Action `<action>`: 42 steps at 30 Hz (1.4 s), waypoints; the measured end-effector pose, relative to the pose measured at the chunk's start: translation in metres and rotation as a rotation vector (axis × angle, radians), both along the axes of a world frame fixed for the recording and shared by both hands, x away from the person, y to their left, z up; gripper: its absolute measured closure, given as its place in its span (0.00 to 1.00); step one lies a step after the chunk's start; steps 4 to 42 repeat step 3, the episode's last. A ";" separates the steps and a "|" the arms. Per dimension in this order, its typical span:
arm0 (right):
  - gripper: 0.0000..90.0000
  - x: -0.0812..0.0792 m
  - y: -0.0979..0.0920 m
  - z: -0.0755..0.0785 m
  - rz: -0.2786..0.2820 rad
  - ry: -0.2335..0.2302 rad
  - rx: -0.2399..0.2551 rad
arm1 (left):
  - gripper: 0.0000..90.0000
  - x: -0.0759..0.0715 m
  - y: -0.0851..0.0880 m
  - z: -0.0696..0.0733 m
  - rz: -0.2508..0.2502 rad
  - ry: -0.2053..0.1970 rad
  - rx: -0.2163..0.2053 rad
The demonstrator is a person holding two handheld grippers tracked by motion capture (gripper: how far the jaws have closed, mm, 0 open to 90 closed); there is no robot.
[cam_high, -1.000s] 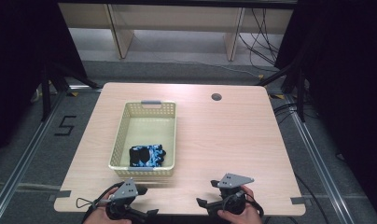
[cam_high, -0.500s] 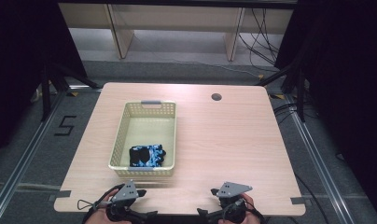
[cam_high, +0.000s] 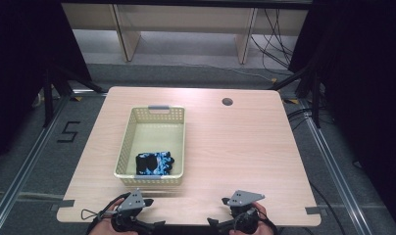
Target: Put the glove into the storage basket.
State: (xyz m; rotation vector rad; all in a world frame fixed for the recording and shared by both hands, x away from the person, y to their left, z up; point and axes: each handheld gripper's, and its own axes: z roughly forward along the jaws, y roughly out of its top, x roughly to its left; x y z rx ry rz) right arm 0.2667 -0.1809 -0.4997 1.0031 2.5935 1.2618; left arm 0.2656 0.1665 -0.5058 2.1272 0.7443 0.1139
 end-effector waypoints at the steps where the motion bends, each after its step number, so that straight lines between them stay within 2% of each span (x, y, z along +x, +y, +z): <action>1: 0.19 0.000 0.000 0.000 -0.001 0.000 -0.001 | 0.19 -0.001 -0.001 -0.001 0.016 0.011 -0.023; 2: 0.19 0.000 0.000 0.000 0.002 0.003 -0.003 | 0.19 -0.002 -0.002 -0.001 0.029 0.024 -0.030; 3: 0.19 0.000 -0.001 0.000 0.000 0.000 -0.007 | 0.19 -0.001 -0.001 0.000 0.027 0.020 -0.015; 42: 0.19 0.000 -0.001 0.000 0.000 0.000 -0.007 | 0.19 -0.001 -0.001 0.000 0.027 0.020 -0.015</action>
